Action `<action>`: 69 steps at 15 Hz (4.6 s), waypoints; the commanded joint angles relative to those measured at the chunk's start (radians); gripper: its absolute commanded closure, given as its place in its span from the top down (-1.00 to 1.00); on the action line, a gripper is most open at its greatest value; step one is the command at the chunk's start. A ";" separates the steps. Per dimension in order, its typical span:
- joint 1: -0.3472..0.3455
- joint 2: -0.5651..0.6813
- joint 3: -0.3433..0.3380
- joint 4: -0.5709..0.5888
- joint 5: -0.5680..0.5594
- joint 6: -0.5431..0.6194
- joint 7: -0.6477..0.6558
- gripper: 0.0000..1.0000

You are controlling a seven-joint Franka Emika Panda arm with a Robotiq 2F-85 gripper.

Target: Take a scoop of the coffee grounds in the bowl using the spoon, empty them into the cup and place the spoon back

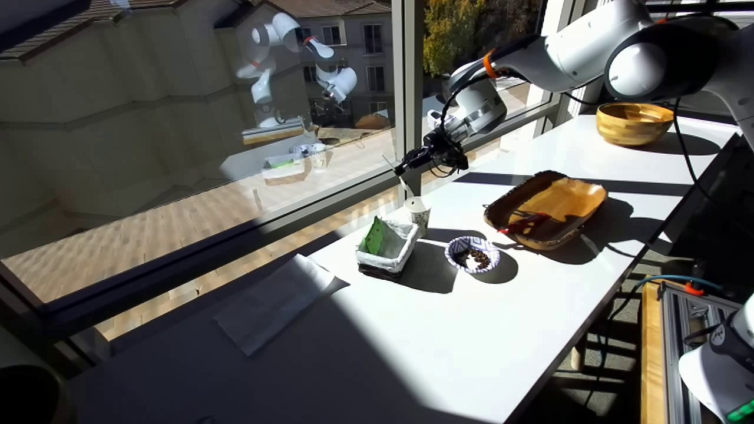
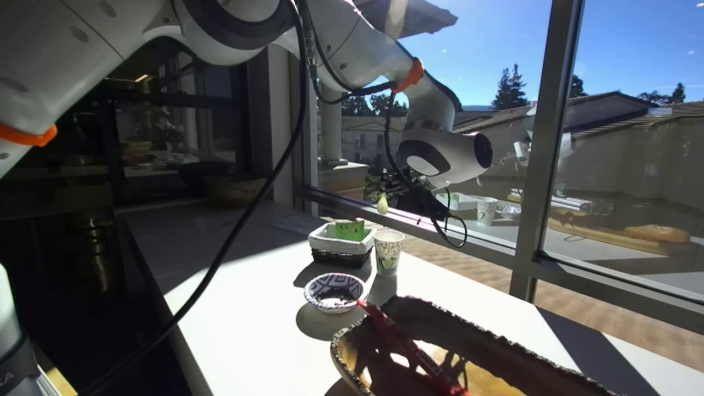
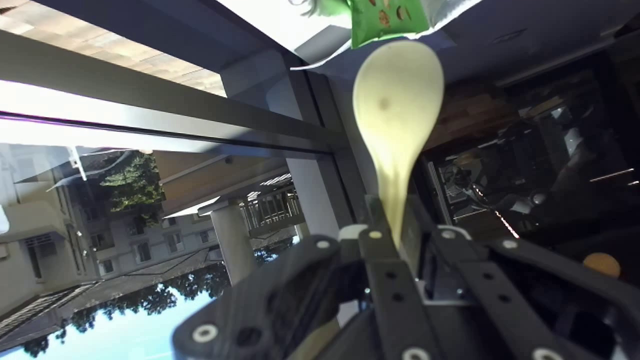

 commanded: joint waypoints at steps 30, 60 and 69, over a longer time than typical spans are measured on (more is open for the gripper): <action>0.222 -0.434 -0.073 -0.571 -0.691 0.435 0.773 -0.73; 0.166 -0.441 0.007 -0.919 -0.149 0.846 0.365 -0.93; 0.172 -0.375 0.003 -0.906 -0.118 0.878 0.336 -0.93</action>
